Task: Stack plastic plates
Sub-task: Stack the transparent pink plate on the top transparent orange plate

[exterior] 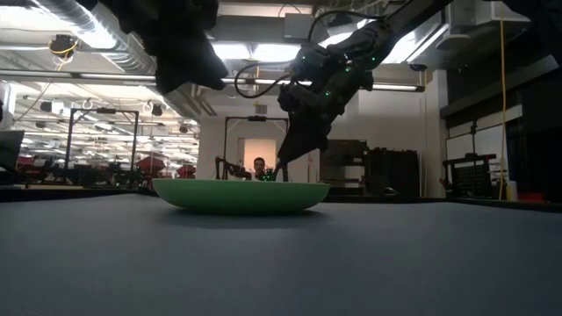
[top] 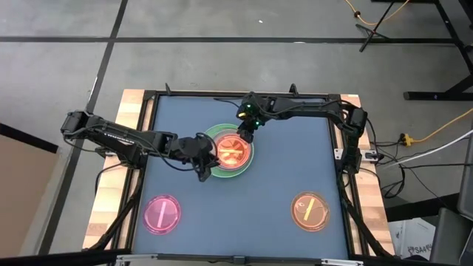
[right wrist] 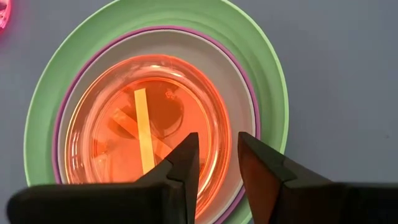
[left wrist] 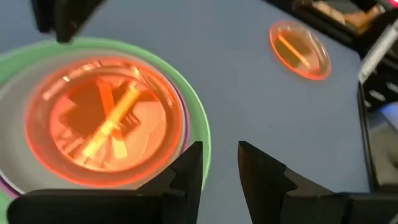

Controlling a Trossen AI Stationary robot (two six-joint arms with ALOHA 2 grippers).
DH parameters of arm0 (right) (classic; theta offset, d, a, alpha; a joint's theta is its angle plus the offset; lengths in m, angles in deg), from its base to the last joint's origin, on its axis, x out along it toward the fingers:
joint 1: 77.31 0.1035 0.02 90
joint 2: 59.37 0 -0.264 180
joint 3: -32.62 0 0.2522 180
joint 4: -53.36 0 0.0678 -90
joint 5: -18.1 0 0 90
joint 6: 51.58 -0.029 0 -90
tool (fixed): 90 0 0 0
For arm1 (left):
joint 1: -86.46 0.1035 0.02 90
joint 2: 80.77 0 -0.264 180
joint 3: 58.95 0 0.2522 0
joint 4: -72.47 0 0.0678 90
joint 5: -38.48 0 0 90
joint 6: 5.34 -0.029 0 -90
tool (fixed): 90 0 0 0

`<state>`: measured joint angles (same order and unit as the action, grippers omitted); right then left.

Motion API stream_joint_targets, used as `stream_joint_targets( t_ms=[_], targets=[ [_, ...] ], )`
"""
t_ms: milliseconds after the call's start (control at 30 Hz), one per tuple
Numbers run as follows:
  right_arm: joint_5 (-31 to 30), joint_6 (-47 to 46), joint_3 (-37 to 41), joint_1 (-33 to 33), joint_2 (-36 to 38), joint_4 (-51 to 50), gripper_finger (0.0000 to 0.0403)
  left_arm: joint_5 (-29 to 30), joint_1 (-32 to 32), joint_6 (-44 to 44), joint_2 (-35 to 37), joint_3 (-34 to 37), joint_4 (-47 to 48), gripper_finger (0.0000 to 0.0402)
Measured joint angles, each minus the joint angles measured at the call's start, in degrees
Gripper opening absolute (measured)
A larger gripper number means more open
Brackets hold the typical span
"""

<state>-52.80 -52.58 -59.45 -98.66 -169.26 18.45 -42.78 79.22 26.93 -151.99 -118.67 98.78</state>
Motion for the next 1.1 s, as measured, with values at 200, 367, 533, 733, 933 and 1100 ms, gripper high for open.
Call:
stream_joint_targets(
  t_ms=[200, 367, 533, 733, 933, 1100],
  targets=[
    [0.0, 1.7, 0.0, 0.0, 2.1, -0.7, 0.0101, -7.5, -0.1, 0.1, 0.0, 0.0, 4.6, 0.0095],
    [0.0, 1.7, 0.0, 0.0, 4.6, -3.7, 0.0101, -9.9, -1.6, 0.2, 0.0, 0.0, 11.3, 0.0095],
    [-0.5, 3.4, 0.0, 1.6, 6.1, -7.1, 0.0101, -9.8, -3.6, 0.2, 0.0, 0.0, 18.4, 0.0095],
    [-0.5, 3.8, 0.0, 5.7, 6.5, -7.9, 0.0101, -9.8, -5.7, 0.5, 0.0, 0.0, 24.1, 0.0095],
    [-0.5, 4.5, 0.0, 10.0, 6.5, -7.8, 0.0101, -9.8, -8.3, 3.4, 0.0, 0.0, 29.5, 0.0095],
    [-1.0, 5.8, 0.1, 13.3, 7.9, -9.0, 0.0101, -9.8, -10.5, 6.0, 0.0, 0.0, 31.0, 0.0095]
  ],
)
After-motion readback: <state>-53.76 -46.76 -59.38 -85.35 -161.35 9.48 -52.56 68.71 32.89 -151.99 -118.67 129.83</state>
